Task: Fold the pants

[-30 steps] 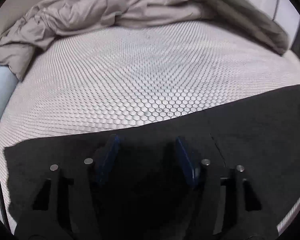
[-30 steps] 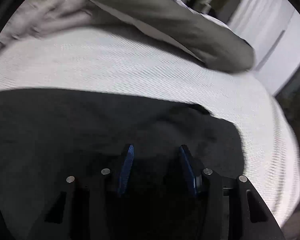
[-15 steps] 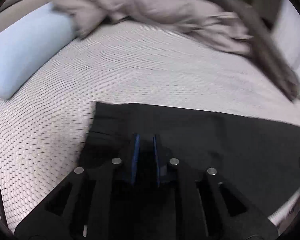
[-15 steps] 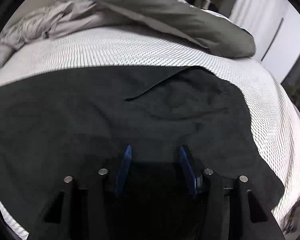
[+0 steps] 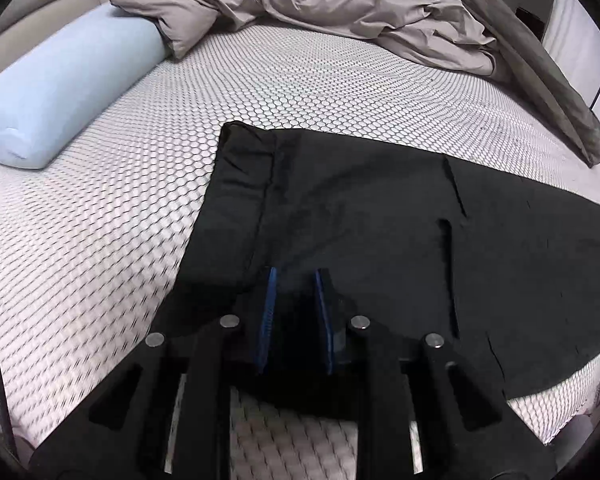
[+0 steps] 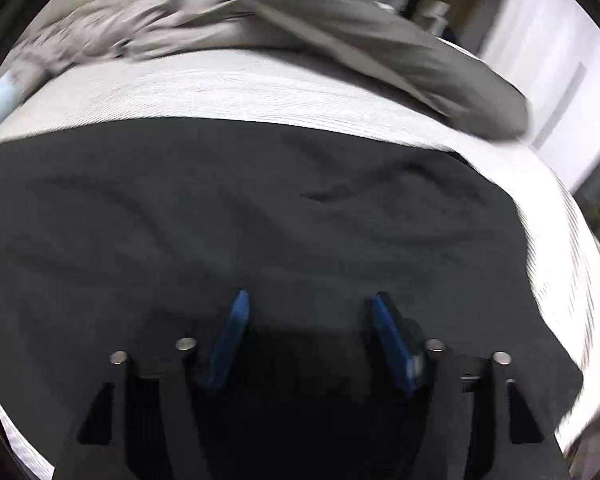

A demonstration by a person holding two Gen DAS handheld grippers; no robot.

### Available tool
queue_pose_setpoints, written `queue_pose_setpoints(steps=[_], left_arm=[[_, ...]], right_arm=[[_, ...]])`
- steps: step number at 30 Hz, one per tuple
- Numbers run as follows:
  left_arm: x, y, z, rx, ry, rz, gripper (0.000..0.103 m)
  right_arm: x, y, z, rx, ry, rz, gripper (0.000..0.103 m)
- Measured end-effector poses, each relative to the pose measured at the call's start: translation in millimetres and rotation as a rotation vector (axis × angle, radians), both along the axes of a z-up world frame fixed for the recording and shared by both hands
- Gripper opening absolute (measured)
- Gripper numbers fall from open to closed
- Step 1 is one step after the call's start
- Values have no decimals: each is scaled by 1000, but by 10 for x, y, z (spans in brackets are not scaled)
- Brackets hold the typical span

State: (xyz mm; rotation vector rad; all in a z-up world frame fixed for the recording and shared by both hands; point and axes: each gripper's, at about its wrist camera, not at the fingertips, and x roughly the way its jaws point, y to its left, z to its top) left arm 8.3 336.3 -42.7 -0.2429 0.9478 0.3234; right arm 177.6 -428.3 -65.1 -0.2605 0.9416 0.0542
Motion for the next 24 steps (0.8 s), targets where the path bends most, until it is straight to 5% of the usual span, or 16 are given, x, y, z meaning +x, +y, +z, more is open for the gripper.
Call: queue_pose_setpoints(steps=[3, 7, 10, 13, 18, 19, 20, 24], left_arm=[[-133, -333, 195, -31, -52, 0, 25], [-38, -874, 300, -77, -101, -58, 69], [83, -1481, 308, -135, -131, -151, 83], [495, -2067, 212, -168, -132, -220, 89], [727, -2903, -57, -122, -46, -276, 91], [732, -3036, -79, -65, -41, -285, 94], [738, -3133, -98, -23, -33, -298, 94], [676, -3276, -80, -36, -43, -327, 94]], right_arm=[[-224, -364, 215, 120, -45, -49, 66], [-735, -997, 461, 344, -126, -193, 70], [-967, -1519, 400, 508, -125, -344, 76], [-970, -1789, 81, 752, -60, -411, 76], [-530, -1828, -123, 897, -126, -401, 79], [-441, -1810, -137, 890, -134, -409, 71], [-313, -1769, -114, 836, -130, -435, 45], [-142, -1473, 268, 722, -177, -378, 20]])
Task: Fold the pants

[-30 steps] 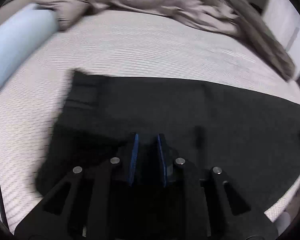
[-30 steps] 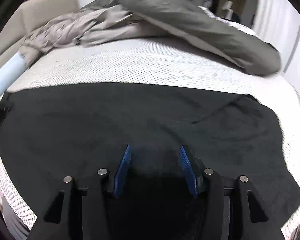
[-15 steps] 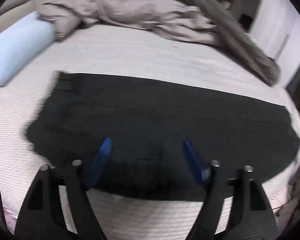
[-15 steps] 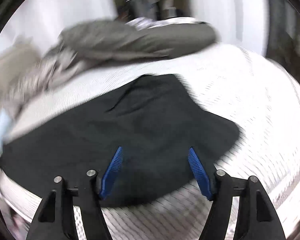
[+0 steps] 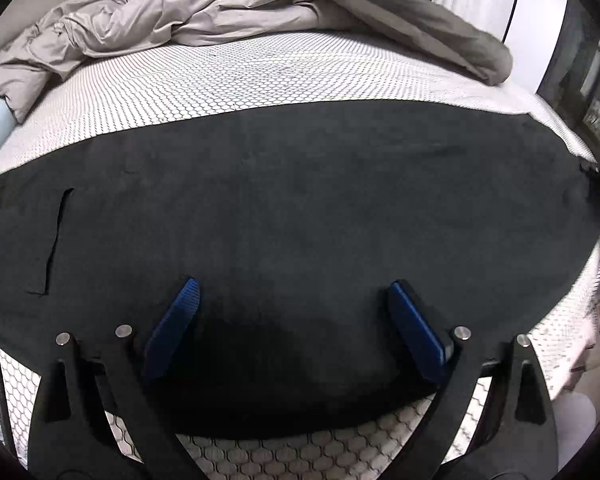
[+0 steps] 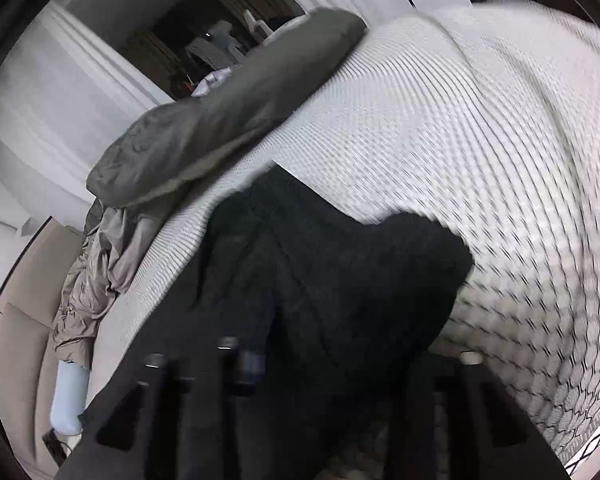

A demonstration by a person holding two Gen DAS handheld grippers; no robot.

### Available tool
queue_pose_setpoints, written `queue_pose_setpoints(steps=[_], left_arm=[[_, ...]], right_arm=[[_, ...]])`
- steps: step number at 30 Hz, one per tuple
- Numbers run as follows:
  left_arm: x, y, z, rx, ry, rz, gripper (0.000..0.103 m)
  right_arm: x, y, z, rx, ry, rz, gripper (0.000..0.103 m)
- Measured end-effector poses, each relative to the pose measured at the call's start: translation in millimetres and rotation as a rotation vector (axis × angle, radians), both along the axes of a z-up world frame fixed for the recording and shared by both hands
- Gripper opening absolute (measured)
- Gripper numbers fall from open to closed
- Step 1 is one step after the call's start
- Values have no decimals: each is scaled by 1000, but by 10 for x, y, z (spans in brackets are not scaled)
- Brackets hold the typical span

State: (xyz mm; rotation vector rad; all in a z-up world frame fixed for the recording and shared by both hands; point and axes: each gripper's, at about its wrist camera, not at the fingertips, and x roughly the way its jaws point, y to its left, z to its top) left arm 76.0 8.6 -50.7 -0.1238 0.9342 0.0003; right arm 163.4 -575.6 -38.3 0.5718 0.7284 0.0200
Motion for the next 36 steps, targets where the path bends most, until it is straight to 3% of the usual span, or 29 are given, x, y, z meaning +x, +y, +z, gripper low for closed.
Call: queue_pose_setpoints(steps=[2, 5, 9, 10, 11, 13, 15, 18, 20, 21, 23, 25, 26, 30, 32, 34, 36], left_arm=[[-27, 18, 29, -34, -3, 16, 94], [-24, 148, 79, -77, -13, 50, 94], [-46, 309, 153, -39, -53, 150, 94], [-58, 374, 157, -54, -52, 168, 94], [-127, 446, 167, -71, -53, 180, 94], [-200, 568, 181, -109, -64, 205, 94], [-348, 666, 208, -150, -85, 213, 94], [-474, 790, 184, -249, -92, 205, 89], [-444, 807, 154, -363, -89, 165, 80], [-395, 783, 135, -405, -84, 133, 77], [-250, 661, 96, -476, -61, 50, 62], [-149, 481, 41, -484, -10, -4, 60], [-115, 395, 28, -465, 2, -26, 60], [-59, 199, 22, -437, 17, -107, 60], [-5, 103, 6, -440, 39, -158, 61], [111, 44, -27, -448, 67, -192, 61], [250, 28, -84, -486, 88, -190, 60]], right_arm=[[-39, 337, 380, -82, -68, 79, 18], [-79, 1108, 843, -123, -158, 259, 18], [-201, 2384, 1073, -140, -202, 590, 19], [-210, 2710, 1035, -121, -173, 692, 32], [-198, 2999, 941, -93, -129, 795, 56], [-259, 3398, 766, -80, -60, 949, 64], [-316, 3507, 662, -141, -36, 1012, 64], [-422, 3245, 672, -125, -58, 1020, 65], [-376, 2873, 636, -129, -90, 889, 77], [-369, 2706, 578, -153, -89, 808, 80], [-359, 2487, 326, -226, -14, 704, 77], [-297, 2498, -23, -358, 107, 671, 70], [-338, 2503, -93, -387, 124, 679, 68], [-498, 2349, 32, -344, 16, 672, 69], [-448, 2314, 8, -336, 42, 619, 69], [-403, 2429, -143, -398, 102, 651, 68], [-446, 2579, -233, -483, 98, 679, 68]])
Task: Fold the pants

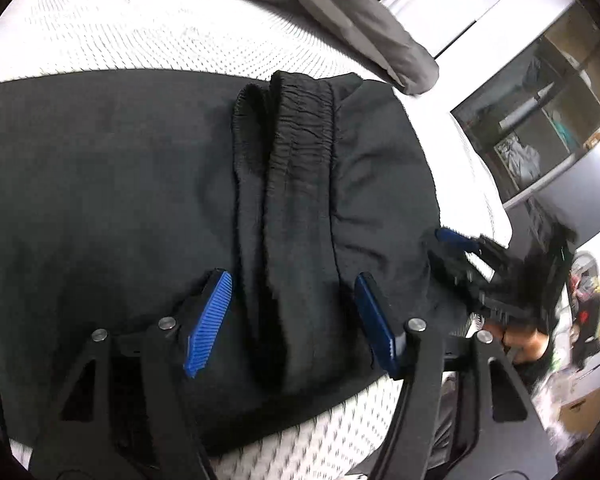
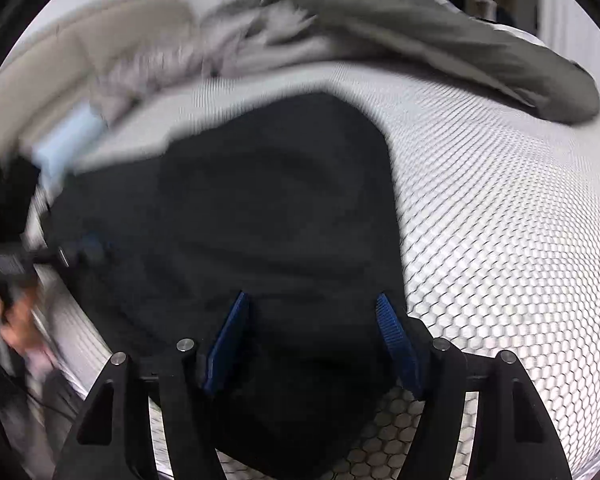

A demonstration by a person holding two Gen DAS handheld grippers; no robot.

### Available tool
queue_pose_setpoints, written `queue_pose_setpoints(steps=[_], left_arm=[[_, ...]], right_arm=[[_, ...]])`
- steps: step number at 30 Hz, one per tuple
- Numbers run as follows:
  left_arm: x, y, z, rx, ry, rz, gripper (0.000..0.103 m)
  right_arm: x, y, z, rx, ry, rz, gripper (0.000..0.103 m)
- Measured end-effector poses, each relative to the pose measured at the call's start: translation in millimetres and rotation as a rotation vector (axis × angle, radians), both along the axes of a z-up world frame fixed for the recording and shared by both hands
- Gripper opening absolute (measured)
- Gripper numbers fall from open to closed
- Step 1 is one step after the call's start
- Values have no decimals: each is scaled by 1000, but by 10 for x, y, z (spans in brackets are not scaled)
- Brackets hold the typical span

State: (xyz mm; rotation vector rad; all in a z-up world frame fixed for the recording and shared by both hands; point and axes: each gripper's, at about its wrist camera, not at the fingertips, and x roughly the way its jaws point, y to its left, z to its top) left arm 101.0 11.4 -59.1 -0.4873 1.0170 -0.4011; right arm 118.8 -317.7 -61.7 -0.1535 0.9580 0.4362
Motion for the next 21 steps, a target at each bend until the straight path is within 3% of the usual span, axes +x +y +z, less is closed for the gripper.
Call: queue_pose_setpoints(steps=[5, 6, 8, 11, 14, 17, 19, 21], left_arm=[[460, 6, -120, -130, 69, -9, 60], [524, 24, -141, -135, 85, 12, 55], [642, 69, -161, -122, 96, 63, 23], [558, 82, -27, -70, 15, 90, 11], [343, 196, 228, 20, -79, 139, 8], [107, 523, 387, 93, -121, 230, 9], [70, 720, 313, 166, -105, 286, 11], [120, 833, 125, 193, -35, 318, 24]], right_arm=[[29, -30, 20, 81, 25, -1, 68], [33, -4, 9, 75, 21, 1, 68], [39, 40, 26, 77, 16, 3, 68], [119, 115, 72, 105, 19, -6, 68], [145, 129, 169, 139, 19, -9, 68], [176, 194, 250, 161, 16, 9, 68], [214, 230, 256, 157, 26, 10, 69], [235, 183, 215, 149, 55, -9, 72]])
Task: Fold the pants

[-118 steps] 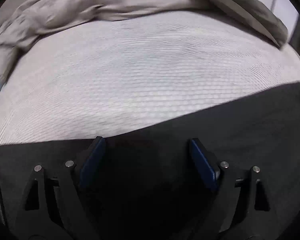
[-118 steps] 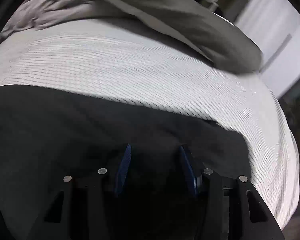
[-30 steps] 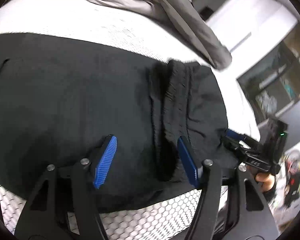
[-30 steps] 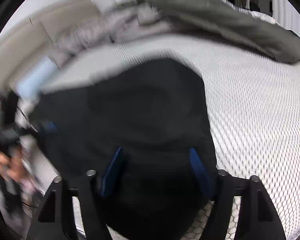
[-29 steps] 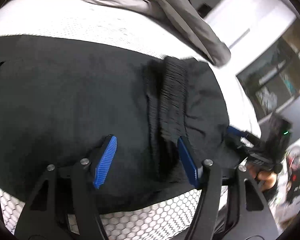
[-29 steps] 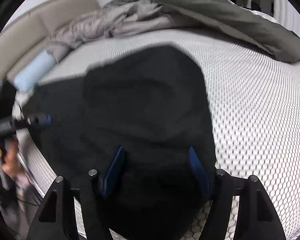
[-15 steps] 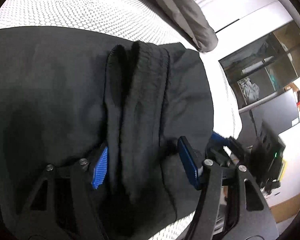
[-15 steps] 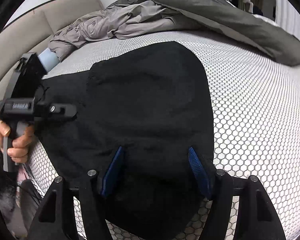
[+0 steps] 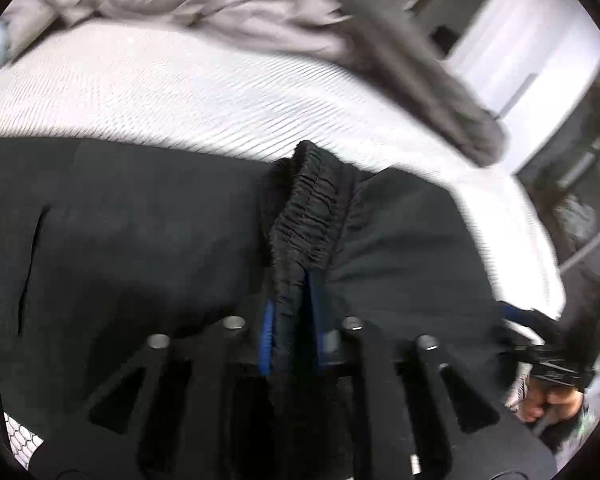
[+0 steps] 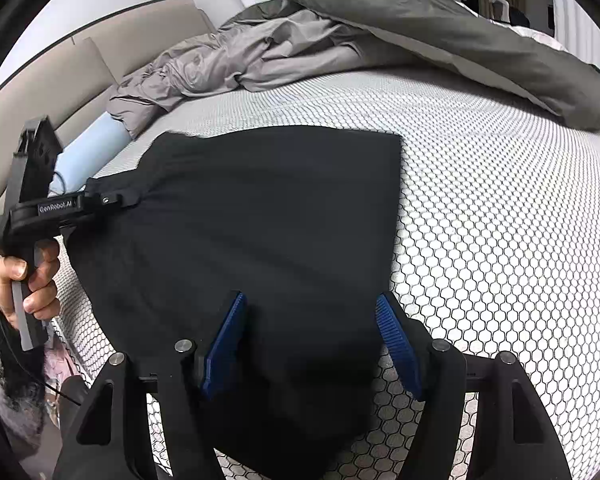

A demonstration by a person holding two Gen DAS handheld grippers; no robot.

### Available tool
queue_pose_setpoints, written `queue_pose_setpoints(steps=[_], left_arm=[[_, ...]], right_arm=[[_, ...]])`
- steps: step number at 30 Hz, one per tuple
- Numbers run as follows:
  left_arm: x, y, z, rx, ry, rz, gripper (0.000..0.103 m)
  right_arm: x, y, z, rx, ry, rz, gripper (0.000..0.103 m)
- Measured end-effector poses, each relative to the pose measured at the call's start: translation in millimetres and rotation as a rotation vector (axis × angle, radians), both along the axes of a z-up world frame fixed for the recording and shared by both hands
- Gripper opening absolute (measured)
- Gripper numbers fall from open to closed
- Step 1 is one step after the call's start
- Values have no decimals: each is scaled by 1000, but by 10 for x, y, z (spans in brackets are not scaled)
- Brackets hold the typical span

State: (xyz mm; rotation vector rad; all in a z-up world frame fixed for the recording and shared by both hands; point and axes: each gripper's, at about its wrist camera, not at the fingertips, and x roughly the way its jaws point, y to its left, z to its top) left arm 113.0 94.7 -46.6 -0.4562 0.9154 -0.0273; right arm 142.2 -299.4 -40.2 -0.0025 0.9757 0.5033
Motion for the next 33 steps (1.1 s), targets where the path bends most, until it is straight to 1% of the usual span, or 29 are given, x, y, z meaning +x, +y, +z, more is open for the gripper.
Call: queue_pose_setpoints(steps=[1, 3, 5, 7, 9, 10, 11, 12, 13, 14, 16, 17, 18, 20, 21, 22, 23, 24, 25, 26, 28, 30, 33], left_arm=[[17, 22, -61, -2, 22, 6, 31], [-48, 73, -47, -20, 2, 11, 37], [-128, 97, 25, 1, -5, 13, 59], [-183, 52, 84, 17, -33, 10, 63], [-261, 5, 118, 44, -58, -6, 65], [-284, -19, 126, 51, -65, -18, 67], [-312, -44, 133, 60, -66, -22, 71], [-318, -100, 138, 81, -57, -22, 72], [-292, -174, 136, 95, -48, -23, 72], [-317, -198, 120, 101, -40, -26, 72], [-339, -277, 54, 95, -30, -32, 72], [-369, -285, 30, 94, -22, -33, 72], [-386, -303, -6, 95, -20, -34, 72], [-419, -347, 2, 113, -17, -32, 72], [-445, -376, 14, 126, -18, -29, 72], [-500, -407, 42, 143, -24, -26, 72], [-556, -459, 78, 168, -34, -25, 72], [-571, -509, 102, 191, -40, -27, 72], [-604, -571, 127, 214, -44, -29, 74], [-638, -659, 157, 242, -50, -30, 75], [-693, -793, 219, 249, -70, -33, 75], [-695, -912, 272, 253, -78, -33, 80], [-716, -1086, 364, 301, -76, -35, 82]], right_arm=[[30, -23, -31, 4, 26, -9, 72], [29, -117, -80, 33, 68, -27, 72], [5, -289, -64, 105, 108, -59, 72], [-37, -423, -67, 203, 164, -62, 72], [-93, -497, -154, 306, 247, -35, 70], [-117, -496, -196, 347, 269, -25, 62], [-129, -463, -231, 351, 288, -11, 47], [-128, -409, -253, 332, 293, -3, 37], [-126, -351, -238, 296, 282, 0, 22], [-151, -324, -153, 286, 240, 11, 12], [-242, -383, 74, 323, 162, 27, 10], [-281, -408, 131, 308, 134, 17, 10], [-297, -395, 105, 254, 134, 6, 10], [-287, -268, -199, 58, 231, 21, 11], [-295, -248, -256, 34, 237, 31, 11], [-310, -260, -186, 54, 210, 38, 14], [-341, -307, -101, 71, 187, 35, 23], [-358, -358, 0, 91, 151, 8, 32], [-372, -405, 77, 105, 113, -26, 52], [-383, -443, 180, 119, 58, -69, 58], [-340, -429, 273, 132, 31, -106, 58], [-252, -375, 301, 159, 30, -125, 58], [-45, -249, 270, 162, 31, -164, 59]])
